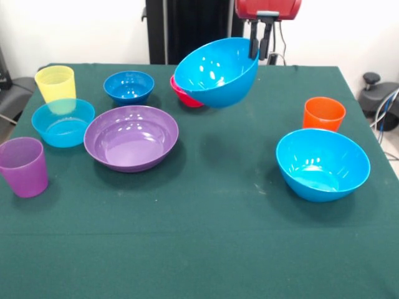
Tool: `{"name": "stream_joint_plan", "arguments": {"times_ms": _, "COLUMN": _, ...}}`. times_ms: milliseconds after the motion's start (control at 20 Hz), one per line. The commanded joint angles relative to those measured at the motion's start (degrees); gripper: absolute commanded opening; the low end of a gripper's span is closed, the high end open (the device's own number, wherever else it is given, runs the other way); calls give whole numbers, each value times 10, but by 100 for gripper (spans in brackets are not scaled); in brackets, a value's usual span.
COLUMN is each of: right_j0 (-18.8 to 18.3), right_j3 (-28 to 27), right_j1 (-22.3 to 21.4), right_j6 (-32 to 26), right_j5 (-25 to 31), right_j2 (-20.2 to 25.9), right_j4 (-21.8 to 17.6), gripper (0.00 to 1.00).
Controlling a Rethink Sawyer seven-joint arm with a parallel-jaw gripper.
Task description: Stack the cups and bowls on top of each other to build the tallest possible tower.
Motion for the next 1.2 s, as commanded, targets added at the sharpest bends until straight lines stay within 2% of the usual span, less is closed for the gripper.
{"name": "stream_joint_plan", "arguments": {"times_ms": 50, "right_j0": 4, "right_j3": 54, "right_j1": 1, "right_j6": 66, "right_j5": 14, "right_j2": 46, "right_j4": 8, "gripper": 0}}
{"name": "stream_joint_plan", "arguments": {"times_ms": 400, "right_j0": -3, "right_j3": 93, "right_j1": -19, "right_j6": 72, "right_j5": -9, "right_j2": 49, "right_j4": 6, "gripper": 0}}
{"name": "stream_joint_plan", "arguments": {"times_ms": 650, "right_j0": -26, "right_j3": 144, "right_j1": -70, "right_j6": 69, "right_j5": -6, "right_j2": 70, "right_j4": 17, "gripper": 0}}
{"name": "stream_joint_plan", "arguments": {"times_ms": 1200, "right_j0": -70, "right_j3": 228, "right_j1": -143, "right_j6": 66, "right_j5": -18, "right_j2": 104, "right_j4": 27, "gripper": 0}}
